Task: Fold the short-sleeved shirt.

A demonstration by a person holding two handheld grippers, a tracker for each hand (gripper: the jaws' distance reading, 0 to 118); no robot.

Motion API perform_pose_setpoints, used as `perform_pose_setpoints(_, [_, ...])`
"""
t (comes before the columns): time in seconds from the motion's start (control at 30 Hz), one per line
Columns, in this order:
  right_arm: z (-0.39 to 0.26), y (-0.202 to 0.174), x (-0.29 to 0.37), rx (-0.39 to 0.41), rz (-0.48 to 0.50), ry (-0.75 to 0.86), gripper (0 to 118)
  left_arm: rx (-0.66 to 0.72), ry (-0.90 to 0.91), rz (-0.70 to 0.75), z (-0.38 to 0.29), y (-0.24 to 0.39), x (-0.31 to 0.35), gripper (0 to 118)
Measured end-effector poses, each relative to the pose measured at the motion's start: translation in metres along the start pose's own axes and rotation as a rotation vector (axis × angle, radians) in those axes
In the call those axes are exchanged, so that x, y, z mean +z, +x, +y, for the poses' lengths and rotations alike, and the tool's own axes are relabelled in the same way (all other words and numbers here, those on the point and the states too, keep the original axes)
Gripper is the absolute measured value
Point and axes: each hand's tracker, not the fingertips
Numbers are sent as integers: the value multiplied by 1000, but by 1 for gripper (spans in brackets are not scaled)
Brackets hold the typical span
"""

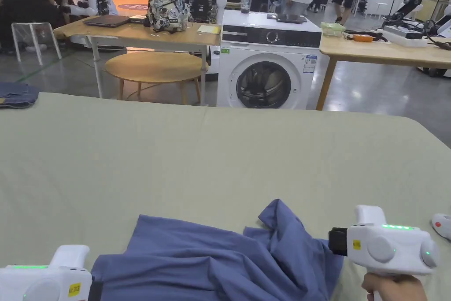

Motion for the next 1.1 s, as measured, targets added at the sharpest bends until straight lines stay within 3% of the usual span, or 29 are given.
perform_pose_setpoints(0.03, [1,0,-8,5,-4,-8,72,4,6,-2,-1,0,2,0])
perform_pose_setpoints(0.2, [-9,-9,-38,2,78,-159,71,5,10,-3,-2,-1,0,0])
perform_pose_setpoints(0.23, [-12,-8,-46,13,81,-166,66,8,6,-3,-2,-1,-1,0])
perform_pose_setpoints(0.3, [-19,-13,-49,53,66,-154,34,10,5,-3,-2,1,-1,0])
perform_pose_setpoints(0.37, [-23,-14,-44,62,79,-101,9,10,4,-3,-3,1,-1,0])
perform_pose_setpoints(0.4, [-23,-14,-40,55,87,-94,1,11,8,-3,-3,2,-2,0])
perform_pose_setpoints(0.73, [-6,-8,51,22,75,179,1,-13,180,-43,23,5,52,0])
perform_pose_setpoints(1.1, [43,-8,154,58,4,356,1,-7,388,-39,94,-8,154,0])
